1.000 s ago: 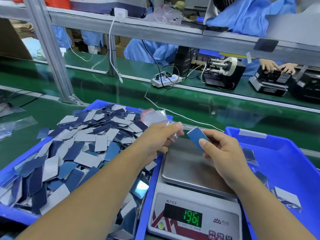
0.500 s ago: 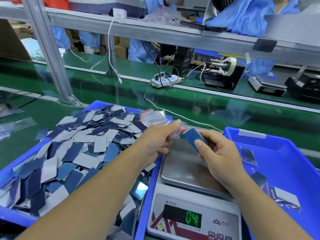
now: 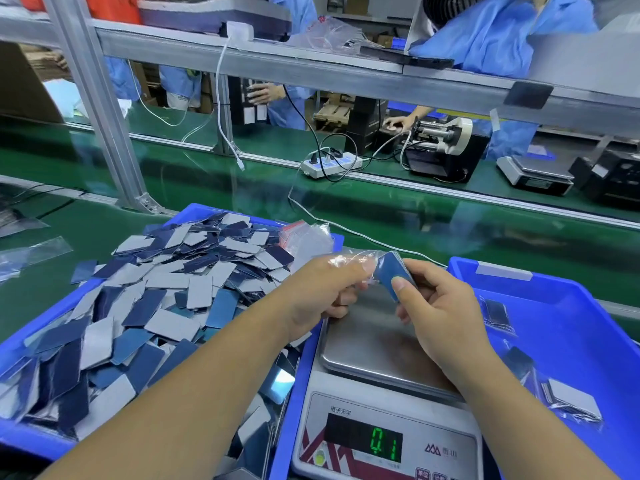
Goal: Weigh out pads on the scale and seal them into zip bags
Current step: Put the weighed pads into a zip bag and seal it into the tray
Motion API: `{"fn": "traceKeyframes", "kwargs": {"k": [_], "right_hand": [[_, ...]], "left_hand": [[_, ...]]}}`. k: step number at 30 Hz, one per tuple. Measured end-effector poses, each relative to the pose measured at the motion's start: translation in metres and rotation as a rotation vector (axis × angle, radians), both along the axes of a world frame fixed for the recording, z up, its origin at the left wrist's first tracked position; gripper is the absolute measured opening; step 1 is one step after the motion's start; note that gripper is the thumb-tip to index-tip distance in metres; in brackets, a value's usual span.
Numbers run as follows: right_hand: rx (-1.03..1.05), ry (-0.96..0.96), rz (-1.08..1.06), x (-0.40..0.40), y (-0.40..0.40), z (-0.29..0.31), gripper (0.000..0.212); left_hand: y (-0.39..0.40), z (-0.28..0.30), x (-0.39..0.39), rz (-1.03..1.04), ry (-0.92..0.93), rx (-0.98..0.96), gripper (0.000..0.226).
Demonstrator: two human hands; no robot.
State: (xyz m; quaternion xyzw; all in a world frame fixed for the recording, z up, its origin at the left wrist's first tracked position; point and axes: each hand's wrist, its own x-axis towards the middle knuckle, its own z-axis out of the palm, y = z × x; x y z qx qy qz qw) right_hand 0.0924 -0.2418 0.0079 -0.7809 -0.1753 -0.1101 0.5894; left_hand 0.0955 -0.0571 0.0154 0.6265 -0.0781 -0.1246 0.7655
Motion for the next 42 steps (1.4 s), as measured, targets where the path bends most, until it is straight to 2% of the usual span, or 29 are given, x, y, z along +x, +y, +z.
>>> {"fn": "traceKeyframes", "kwargs": {"k": [2,4,7,10,13,15,17,19,23,26,31,37,40,42], "right_hand": [[0.057,0.052,0.066,0.000,0.000,0.000,0.043],[0.091,0.106,0.124,-0.001,0.000,-0.001,0.032],[0.119,0.192,0.161,0.000,0.000,-0.001,0.034],[0.154,0.220,0.182,0.001,-0.002,0.000,0.040],[0.234,0.269,0.184,0.001,-0.002,0.002,0.035],[0.346,0.335,0.194,0.001,-0.003,0.004,0.034],[0.449,0.391,0.208,0.002,-0.004,0.006,0.033],[0.464,0.412,0.211,0.002,-0.004,0.006,0.022],[0.452,0.417,0.194,0.001,-0.001,0.004,0.014],[0.455,0.417,0.201,-0.002,0.002,0.005,0.009],[0.457,0.412,0.232,-0.003,0.003,0.007,0.018],[0.343,0.183,0.154,-0.004,0.000,0.009,0.030],[0.305,0.137,0.129,-0.004,0.001,0.008,0.024],[0.290,0.131,0.121,-0.005,0.001,0.008,0.022]], "left_hand": [[0.000,-0.002,0.000,0.013,-0.048,0.076,0.013],[0.001,-0.003,0.001,0.067,-0.060,0.122,0.017],[0.002,-0.004,0.003,0.115,-0.043,0.074,0.018],[0.004,-0.005,0.001,0.020,-0.068,0.086,0.018],[0.002,-0.002,-0.004,-0.044,-0.062,0.127,0.018],[0.001,-0.001,-0.003,0.013,-0.045,0.049,0.023],[0.001,0.001,0.000,0.088,-0.013,-0.074,0.014],[0.003,0.000,0.002,0.126,-0.014,-0.115,0.023],[-0.002,-0.002,-0.002,0.059,-0.052,-0.036,0.018],[-0.004,-0.003,-0.001,0.097,-0.060,-0.051,0.019],[-0.006,-0.002,-0.004,0.109,-0.149,-0.084,0.014],[-0.006,0.003,-0.008,0.042,-0.158,-0.036,0.014],[-0.005,0.006,-0.008,0.073,-0.148,-0.069,0.022],[-0.005,0.004,-0.006,0.106,-0.167,-0.074,0.018]]}}
